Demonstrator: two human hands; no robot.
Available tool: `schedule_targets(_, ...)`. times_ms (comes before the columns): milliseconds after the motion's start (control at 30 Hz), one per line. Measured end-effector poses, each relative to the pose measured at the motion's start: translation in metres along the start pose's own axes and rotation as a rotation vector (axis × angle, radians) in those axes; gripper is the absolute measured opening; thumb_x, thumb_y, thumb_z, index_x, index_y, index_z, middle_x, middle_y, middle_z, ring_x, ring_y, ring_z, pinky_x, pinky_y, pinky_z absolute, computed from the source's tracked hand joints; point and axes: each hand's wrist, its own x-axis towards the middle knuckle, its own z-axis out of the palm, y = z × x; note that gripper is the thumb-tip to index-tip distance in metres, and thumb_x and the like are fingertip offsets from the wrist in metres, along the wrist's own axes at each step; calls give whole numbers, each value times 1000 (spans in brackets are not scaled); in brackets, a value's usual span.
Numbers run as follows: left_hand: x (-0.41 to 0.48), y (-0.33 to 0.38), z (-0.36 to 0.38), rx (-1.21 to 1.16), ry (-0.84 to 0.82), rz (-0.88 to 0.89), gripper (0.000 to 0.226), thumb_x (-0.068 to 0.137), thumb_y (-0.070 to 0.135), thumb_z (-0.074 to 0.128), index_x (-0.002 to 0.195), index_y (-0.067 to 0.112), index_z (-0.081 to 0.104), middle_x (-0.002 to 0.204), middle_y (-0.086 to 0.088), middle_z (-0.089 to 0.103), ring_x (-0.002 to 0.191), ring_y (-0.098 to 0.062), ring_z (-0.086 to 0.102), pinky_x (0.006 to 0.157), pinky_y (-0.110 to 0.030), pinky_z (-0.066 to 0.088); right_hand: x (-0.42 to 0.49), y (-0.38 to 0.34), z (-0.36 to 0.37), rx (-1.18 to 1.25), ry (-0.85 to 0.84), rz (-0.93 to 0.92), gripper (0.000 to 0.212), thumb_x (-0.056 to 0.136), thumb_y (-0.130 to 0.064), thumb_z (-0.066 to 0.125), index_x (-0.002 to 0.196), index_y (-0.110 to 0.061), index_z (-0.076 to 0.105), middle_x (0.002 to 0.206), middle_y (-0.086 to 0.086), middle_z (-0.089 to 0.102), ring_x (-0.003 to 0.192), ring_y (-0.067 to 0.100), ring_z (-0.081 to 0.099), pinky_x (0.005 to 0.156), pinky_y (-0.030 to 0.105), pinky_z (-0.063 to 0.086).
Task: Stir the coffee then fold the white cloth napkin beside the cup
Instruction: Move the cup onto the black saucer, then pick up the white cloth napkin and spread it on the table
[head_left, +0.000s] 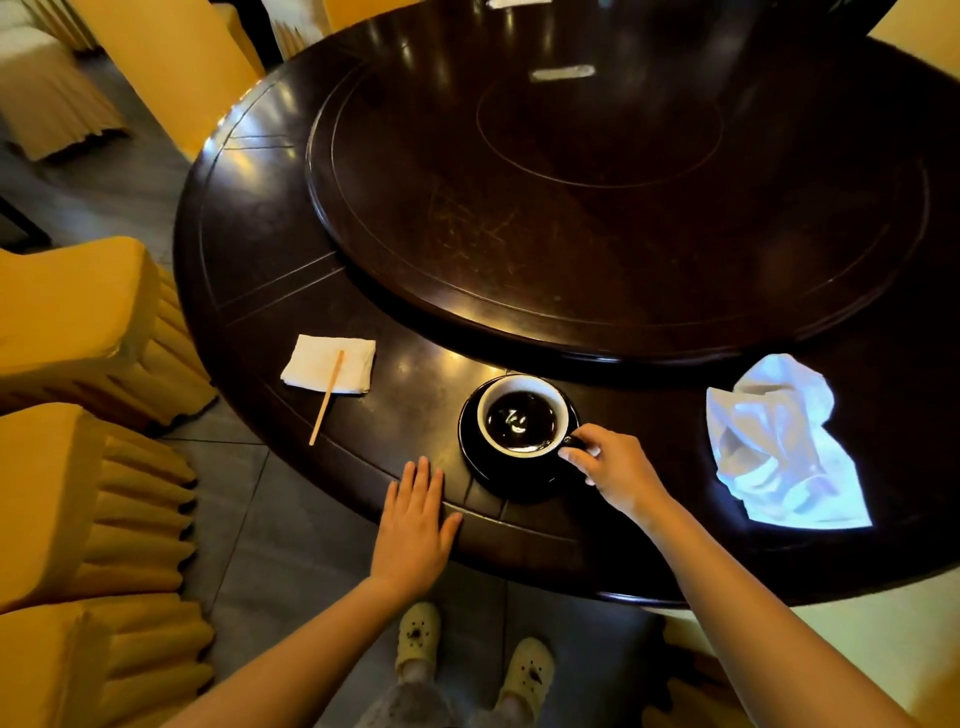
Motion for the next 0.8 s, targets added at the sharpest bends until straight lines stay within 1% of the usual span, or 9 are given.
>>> schedule_targets(100, -10, 23, 2, -15, -65, -39, 81, 84, 59, 8, 144, 6, 18, 154, -18, 11, 142, -34, 5, 113, -41, 6, -1, -1, -3, -10, -28, 15, 8, 88, -22, 60, 96, -21, 61, 81, -6, 58, 80, 16, 57, 72, 29, 44)
schedule_targets(167, -12, 37, 2, 31, -125, -65, 75, 90, 55, 21, 146, 7, 6, 155, -20, -1, 142, -34, -5, 116, -41, 3, -3, -1, -9, -33, -61, 31, 16, 88, -23, 60, 103, -19, 58, 84, 0, 59, 80, 20, 58, 74, 33, 45)
schedule_targets(300, -15, 69, -14, 195, -263, 9, 71, 93, 46, 38, 145, 8, 10, 155, -21, 5, 141, -40, 3, 113, -44, 21, -15, 10, -29, -147, -55, 95, 31, 88, -29, 59, 113, -12, 53, 89, 6, 60, 85, 26, 61, 78, 37, 47)
schedule_targets(433, -14, 103, -23, 287, -293, 199, 51, 91, 39, 44, 132, 9, 37, 140, -19, 37, 125, -37, 37, 96, -44, 39, -33, 34, -67, -299, 328, 40, 30, 86, -16, 59, 114, -6, 56, 107, 17, 61, 101, 33, 58, 87, 44, 48)
schedule_targets(567, 0, 140, -26, 294, -272, 321, 36, 91, 32, 43, 119, 8, 46, 122, -19, 52, 112, -37, 48, 88, -43, 42, -51, 58, -112, -520, 809, 131, 37, 77, -8, 66, 112, -2, 57, 115, 26, 56, 105, 47, 48, 87, 53, 42)
schedule_targets(600, 6, 149, -25, 302, -257, 328, 34, 92, 29, 43, 117, 7, 46, 121, -20, 52, 110, -37, 49, 86, -43, 42, -53, 67, -121, -558, 801, 213, 45, 77, -12, 68, 118, -4, 53, 124, 25, 51, 111, 47, 44, 90, 54, 39)
schedule_targets(667, 16, 164, -22, 295, -231, 319, 32, 91, 26, 43, 116, 6, 47, 119, -20, 53, 108, -38, 50, 84, -44, 43, -56, 85, -130, -528, 620, 358, 58, 79, -24, 68, 130, -10, 45, 139, 21, 40, 121, 46, 37, 96, 53, 36)
schedule_targets(733, 27, 178, -21, 230, -245, 310, 34, 91, 29, 44, 117, 7, 48, 120, -19, 54, 110, -37, 50, 86, -44, 44, -57, 101, -126, -404, 376, 389, 58, 81, -27, 65, 132, -13, 41, 135, 20, 46, 119, 43, 43, 94, 50, 40)
schedule_targets(800, 39, 190, -21, 86, -299, 285, 42, 91, 32, 45, 126, 8, 45, 126, -17, 53, 114, -35, 50, 90, -43, 44, -62, 105, -117, -349, 325, 382, 43, 86, -24, 58, 126, -14, 47, 122, 19, 58, 111, 42, 50, 87, 48, 45)
